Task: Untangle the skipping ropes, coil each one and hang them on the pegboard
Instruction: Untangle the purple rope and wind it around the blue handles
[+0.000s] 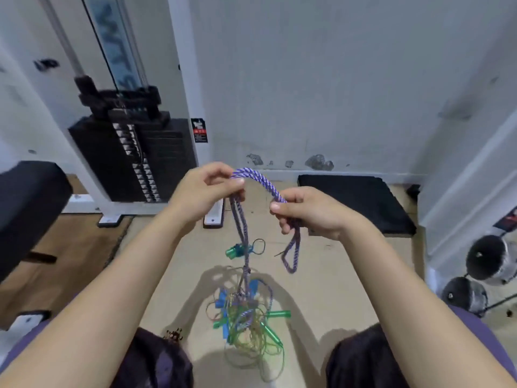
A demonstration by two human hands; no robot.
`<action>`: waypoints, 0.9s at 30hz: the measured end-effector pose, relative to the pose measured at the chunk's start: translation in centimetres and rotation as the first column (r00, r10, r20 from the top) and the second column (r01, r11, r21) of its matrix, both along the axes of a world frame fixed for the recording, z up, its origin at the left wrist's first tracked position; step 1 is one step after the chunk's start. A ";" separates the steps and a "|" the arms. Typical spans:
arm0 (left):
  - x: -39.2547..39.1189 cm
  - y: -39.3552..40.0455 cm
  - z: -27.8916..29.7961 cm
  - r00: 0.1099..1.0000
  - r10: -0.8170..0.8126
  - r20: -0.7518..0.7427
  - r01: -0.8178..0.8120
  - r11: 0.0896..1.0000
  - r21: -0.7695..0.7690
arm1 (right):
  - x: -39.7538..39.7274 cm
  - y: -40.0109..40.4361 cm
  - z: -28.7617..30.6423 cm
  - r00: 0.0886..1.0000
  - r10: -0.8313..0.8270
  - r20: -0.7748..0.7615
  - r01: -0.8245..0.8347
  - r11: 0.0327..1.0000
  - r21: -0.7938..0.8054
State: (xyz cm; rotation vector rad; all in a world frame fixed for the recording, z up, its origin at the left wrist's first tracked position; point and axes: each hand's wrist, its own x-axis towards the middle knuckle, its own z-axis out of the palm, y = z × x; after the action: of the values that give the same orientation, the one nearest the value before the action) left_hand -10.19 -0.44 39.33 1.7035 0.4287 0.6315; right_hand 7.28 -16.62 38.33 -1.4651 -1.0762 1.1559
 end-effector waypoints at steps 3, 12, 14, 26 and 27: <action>-0.9 -0.9 3.1 0.983 0.005 0.182 0.018 0.992 -0.127 | -0.2 -2.1 2.9 0.989 -0.050 0.136 0.040 0.996 0.075; 1.2 -2.5 -0.6 0.995 -0.082 -0.055 0.074 0.989 -0.129 | -0.6 -1.3 2.5 0.988 -0.121 0.098 0.111 0.989 0.102; 1.5 -2.9 -2.0 0.988 -0.134 -0.070 0.122 0.979 -0.163 | -0.7 -0.9 1.0 0.986 -0.109 0.125 0.104 0.993 0.047; 0.6 -1.2 -5.1 0.843 -0.400 -0.359 0.368 0.916 -0.158 | 3.2 -2.0 -0.7 0.900 -0.393 -0.187 0.425 0.888 0.179; 0.7 -1.3 -5.0 0.884 -0.399 -0.242 0.341 0.906 -0.250 | 3.1 -2.0 -0.9 0.922 -0.369 -0.114 0.383 0.912 0.145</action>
State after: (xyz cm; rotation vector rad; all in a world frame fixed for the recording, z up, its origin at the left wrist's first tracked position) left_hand -9.46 -1.73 34.28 1.6271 0.3407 0.0525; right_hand 10.34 -18.66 37.38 -1.4035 -0.7665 0.8257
